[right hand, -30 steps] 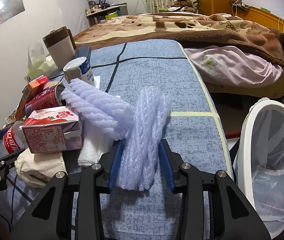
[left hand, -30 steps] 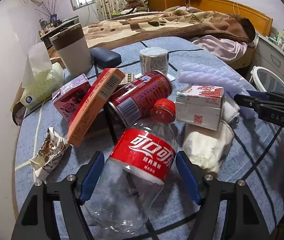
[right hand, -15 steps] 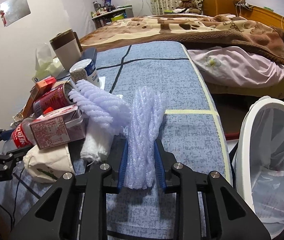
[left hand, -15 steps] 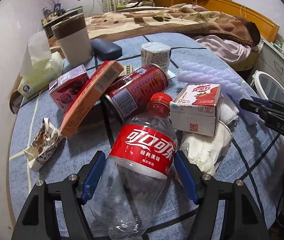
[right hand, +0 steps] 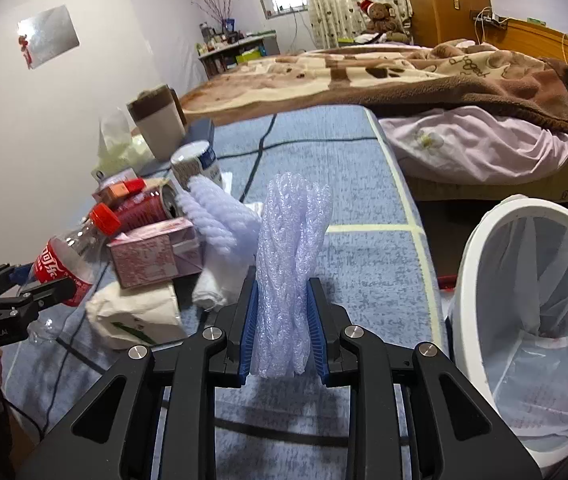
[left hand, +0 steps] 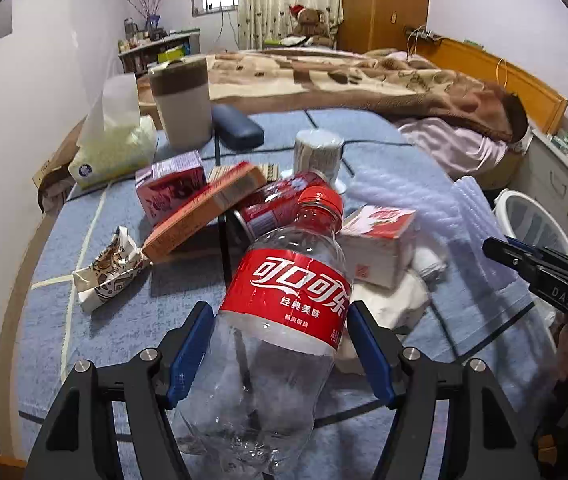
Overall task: Collect trash
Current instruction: 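Carry both items to the white wastebasket and open both grippers to drop them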
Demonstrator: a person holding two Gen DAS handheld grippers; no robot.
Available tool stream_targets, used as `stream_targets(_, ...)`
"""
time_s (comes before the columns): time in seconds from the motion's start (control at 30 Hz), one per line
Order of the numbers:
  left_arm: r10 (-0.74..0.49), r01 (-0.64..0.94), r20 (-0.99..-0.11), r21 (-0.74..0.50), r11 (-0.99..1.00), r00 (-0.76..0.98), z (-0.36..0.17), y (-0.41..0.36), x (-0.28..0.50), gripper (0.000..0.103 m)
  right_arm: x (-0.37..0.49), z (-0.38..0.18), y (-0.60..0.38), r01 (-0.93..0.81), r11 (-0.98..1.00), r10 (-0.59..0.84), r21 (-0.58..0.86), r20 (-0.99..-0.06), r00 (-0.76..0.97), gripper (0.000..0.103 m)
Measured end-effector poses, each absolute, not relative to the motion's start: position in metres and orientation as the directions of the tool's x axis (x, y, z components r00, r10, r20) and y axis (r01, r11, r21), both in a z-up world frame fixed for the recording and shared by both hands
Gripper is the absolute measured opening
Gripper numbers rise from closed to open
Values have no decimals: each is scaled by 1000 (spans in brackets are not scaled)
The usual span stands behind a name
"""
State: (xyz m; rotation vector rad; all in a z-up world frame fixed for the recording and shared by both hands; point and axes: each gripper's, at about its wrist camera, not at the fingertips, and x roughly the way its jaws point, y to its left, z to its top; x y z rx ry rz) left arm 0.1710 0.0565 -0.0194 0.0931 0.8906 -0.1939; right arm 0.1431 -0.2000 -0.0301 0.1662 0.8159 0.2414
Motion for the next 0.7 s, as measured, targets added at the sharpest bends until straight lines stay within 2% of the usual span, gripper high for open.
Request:
stream_targets(0.37,-207,250,-711,-46,967,672,19,21,140,69,113,5,-221,-159,955,284,249,-619,732,25)
stream_targets(0.7,-309,366,-668,-59,929,677,37,-58,125,69,88,21,-269,-54,971,182,232,-578,795,25)
